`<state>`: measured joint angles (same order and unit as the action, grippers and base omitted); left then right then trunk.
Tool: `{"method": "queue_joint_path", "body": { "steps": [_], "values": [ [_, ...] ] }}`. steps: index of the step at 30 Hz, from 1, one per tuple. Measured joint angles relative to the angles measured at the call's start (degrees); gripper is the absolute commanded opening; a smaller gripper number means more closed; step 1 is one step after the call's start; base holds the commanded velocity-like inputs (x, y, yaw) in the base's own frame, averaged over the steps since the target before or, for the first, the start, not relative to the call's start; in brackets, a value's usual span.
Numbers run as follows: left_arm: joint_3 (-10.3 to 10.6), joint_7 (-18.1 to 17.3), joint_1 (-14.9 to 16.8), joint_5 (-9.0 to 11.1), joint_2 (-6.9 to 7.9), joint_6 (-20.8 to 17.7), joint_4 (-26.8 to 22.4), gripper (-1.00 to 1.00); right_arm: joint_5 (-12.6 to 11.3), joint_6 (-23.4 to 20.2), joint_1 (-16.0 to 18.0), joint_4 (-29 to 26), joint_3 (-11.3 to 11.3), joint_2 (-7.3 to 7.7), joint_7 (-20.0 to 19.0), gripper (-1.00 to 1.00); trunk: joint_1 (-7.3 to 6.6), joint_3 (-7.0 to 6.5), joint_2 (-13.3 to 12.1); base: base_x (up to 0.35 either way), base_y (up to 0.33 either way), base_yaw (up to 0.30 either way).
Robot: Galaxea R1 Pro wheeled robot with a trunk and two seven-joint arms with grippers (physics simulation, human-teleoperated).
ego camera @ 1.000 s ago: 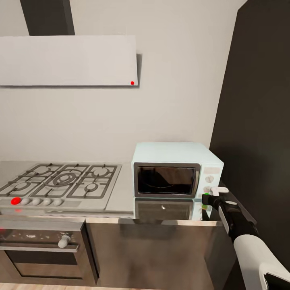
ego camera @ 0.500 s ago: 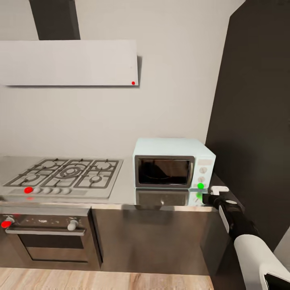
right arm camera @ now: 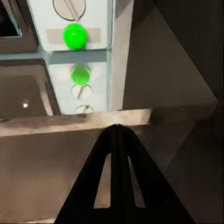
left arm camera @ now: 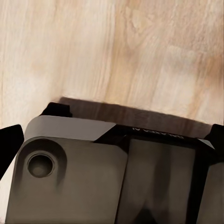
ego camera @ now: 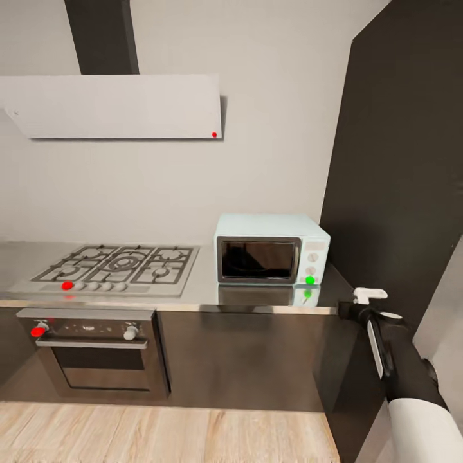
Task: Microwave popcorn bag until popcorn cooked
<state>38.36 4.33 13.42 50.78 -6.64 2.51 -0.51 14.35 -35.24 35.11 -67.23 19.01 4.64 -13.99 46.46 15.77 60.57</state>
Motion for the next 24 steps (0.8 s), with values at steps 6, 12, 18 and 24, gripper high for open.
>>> {"method": "queue_joint_path", "body": {
  "steps": [6, 12, 18, 24],
  "values": [
    [-0.02, 0.01, 0.00, 0.01, 0.12, 0.02, 0.00, 1.00, 0.13, -0.39, -7.97, 1.85, -0.19, 0.35, 0.08, -1.00, 0.00, 0.01, 0.00, -0.314, 0.000, 0.000],
    [-0.09, 0.01, 0.00, 0.09, 0.32, 0.01, 0.22, 1.00, 0.79, 4.24, -14.83, 19.08, -0.13, 0.80, 0.63, -1.00, -0.03, 0.01, 0.00, -0.062, 0.000, 0.000],
    [-0.09, 0.01, 0.00, 0.16, 0.35, 0.01, 0.25, 1.00, 2.02, 33.26, -15.34, 60.92, -0.55, 3.97, 4.46, -1.00, -0.03, 0.02, 0.01, -0.002, 0.000, 0.000],
    [-0.09, 0.01, 0.00, 0.24, 0.42, 0.01, 0.25, 1.00, 1.98, 44.14, -23.88, 68.66, -0.72, 4.51, 7.71, -1.00, -0.03, 0.01, 0.01, 0.000, 0.000, 0.000]
  ]
}}
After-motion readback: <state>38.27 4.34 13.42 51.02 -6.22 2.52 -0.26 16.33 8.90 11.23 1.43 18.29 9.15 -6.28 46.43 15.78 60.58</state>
